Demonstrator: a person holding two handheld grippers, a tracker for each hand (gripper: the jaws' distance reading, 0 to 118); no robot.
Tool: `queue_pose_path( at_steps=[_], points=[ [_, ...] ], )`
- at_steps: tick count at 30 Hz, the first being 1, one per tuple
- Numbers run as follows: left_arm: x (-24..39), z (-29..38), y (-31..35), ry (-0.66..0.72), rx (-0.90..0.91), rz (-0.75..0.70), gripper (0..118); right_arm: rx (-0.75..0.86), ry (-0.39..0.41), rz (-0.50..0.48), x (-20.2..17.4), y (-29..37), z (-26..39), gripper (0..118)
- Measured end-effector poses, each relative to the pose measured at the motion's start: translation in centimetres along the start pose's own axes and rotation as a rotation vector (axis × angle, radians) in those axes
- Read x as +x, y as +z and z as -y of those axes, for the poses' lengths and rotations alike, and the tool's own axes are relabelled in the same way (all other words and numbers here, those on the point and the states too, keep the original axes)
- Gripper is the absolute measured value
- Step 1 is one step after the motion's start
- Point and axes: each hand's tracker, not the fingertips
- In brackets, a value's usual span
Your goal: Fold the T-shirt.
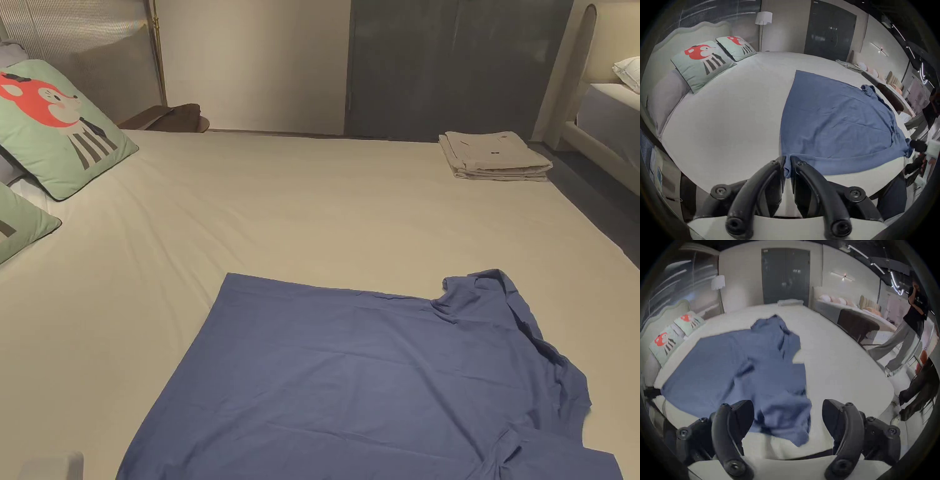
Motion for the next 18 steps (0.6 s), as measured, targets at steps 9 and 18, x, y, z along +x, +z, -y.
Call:
queue_pose_path(
  at_steps=[9,18],
  points=[
    [-0.6,-0.1,-0.1,0.05,0.005,0.007,4,-0.019,-0.067,-0.083,1.4,-0.7,2.3,5],
    [-0.7,-5.2,1.9,0.131,0.137,0.054,4,0.25,-0.008,-0.091,-0.6,3.3,-2.1,3]
  ],
)
